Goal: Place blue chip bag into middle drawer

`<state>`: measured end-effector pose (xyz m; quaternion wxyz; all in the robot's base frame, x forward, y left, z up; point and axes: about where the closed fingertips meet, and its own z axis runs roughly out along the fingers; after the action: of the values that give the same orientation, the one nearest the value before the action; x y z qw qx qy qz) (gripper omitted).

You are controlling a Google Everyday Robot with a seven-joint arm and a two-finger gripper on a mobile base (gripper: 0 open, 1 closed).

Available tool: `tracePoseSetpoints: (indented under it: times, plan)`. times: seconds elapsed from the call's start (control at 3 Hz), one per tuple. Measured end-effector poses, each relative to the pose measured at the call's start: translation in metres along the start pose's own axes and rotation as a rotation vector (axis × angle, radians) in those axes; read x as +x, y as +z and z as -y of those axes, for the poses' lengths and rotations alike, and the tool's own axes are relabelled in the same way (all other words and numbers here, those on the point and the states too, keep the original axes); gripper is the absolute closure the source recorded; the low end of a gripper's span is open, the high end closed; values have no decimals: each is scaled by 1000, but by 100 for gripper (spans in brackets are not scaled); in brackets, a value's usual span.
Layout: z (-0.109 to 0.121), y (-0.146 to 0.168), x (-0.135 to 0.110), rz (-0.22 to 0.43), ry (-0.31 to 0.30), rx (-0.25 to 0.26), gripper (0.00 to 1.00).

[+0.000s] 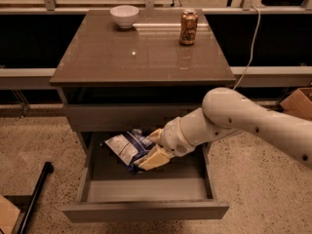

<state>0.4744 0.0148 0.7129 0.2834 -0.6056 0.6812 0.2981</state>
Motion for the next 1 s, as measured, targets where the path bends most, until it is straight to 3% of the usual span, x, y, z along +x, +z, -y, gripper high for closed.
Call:
tracePoseSetpoints:
  times: [0.33, 0.67, 1.0]
  plan:
    - [7, 23, 19, 34, 42, -27, 100]
    - [9, 33, 24, -14, 60, -15, 100]
    - [16, 57, 54, -5, 97, 5, 100]
